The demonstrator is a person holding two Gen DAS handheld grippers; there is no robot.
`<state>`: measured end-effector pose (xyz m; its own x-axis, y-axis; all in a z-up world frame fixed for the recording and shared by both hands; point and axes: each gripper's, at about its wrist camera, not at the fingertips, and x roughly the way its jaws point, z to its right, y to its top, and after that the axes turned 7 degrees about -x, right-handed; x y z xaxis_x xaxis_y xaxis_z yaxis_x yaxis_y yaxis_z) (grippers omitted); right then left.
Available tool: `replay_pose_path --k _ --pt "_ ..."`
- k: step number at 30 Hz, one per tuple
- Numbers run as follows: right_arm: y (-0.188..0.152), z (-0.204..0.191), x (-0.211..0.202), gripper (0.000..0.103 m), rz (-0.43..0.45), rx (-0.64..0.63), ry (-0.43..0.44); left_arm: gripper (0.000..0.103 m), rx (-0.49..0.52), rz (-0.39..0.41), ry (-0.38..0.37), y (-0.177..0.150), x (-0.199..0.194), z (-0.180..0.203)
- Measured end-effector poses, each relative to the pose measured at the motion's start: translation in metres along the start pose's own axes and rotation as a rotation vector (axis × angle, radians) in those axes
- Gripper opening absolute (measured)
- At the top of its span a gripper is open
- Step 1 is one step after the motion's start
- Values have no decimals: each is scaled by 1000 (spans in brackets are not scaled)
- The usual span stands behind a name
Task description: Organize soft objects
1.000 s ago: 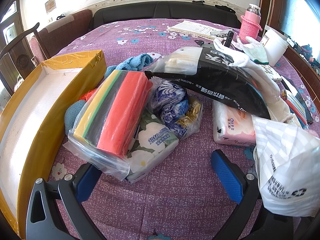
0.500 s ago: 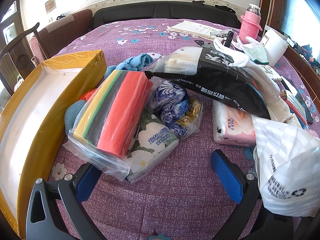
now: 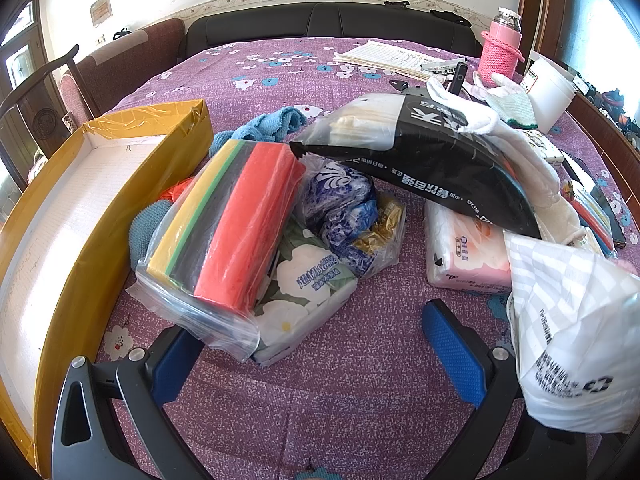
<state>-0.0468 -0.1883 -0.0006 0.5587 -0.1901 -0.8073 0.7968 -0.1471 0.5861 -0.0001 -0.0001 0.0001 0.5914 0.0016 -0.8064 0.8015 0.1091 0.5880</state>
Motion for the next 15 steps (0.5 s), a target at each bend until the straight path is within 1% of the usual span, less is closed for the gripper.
replay_pose_path --k 5,7,8,10,11,12,13,15 --pt "0 -1 0 102 0 0 0 103 -11 -4 10 -1 -1 0" --pt "0 -1 0 102 0 0 0 103 3 -22 17 -3 -3 2" --pt "0 -1 0 102 0 0 0 103 34 -44 -4 -6 -9 0" --pt "0 -1 0 102 0 0 0 103 114 -138 -71 -4 -13 -8" --pt "0 -1 0 102 0 0 0 103 123 -160 -92 -7 -18 -12" --pt "0 -1 0 102 0 0 0 103 118 -162 -121 -11 -24 -22" --pt "0 -1 0 102 0 0 0 103 112 -144 -144 -16 -29 -32" --pt "0 -1 0 102 0 0 0 103 137 -109 -163 -26 -35 -40"
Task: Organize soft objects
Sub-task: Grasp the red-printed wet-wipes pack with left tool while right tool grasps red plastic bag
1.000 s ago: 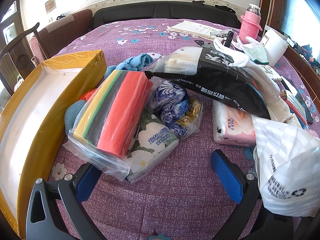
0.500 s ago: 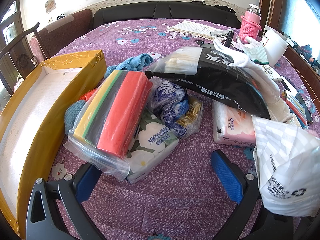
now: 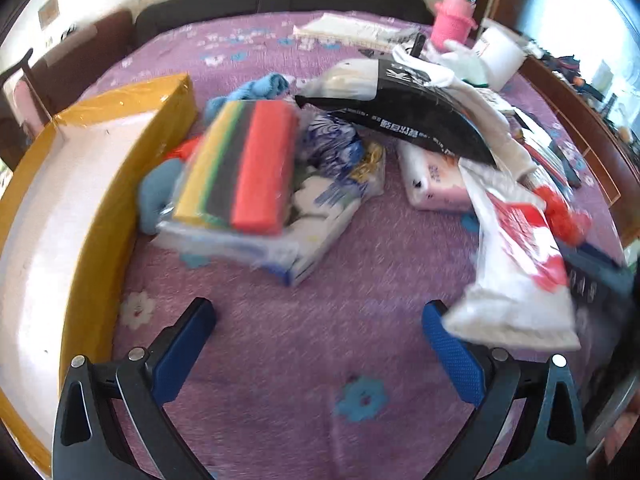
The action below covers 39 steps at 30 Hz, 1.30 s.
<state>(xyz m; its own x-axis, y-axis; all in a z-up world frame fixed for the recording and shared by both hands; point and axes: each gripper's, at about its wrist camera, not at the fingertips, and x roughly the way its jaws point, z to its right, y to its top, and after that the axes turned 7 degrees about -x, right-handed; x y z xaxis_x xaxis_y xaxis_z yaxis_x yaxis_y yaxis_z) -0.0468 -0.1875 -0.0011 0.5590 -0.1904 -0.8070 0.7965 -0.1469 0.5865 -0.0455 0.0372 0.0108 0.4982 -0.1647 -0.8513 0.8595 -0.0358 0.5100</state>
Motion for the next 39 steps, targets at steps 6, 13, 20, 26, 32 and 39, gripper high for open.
replay_pose_path --k 6,13,20,26,32,39 --pt "-2 0 -1 102 -1 0 -1 103 45 3 55 -14 -6 8" --pt "5 -6 3 102 -17 -8 14 103 68 -4 49 -14 -3 11" --pt "8 -7 7 103 -16 33 -9 103 103 -18 19 -14 -5 10" --pt "5 -6 4 103 -49 -34 35 103 108 -13 22 -15 -6 9" --pt "-2 -3 -2 103 -91 -220 157 103 84 -7 40 -16 -5 11" --pt "-16 7 -9 103 -45 -429 297 87 6 -30 -11 -18 -20 1"
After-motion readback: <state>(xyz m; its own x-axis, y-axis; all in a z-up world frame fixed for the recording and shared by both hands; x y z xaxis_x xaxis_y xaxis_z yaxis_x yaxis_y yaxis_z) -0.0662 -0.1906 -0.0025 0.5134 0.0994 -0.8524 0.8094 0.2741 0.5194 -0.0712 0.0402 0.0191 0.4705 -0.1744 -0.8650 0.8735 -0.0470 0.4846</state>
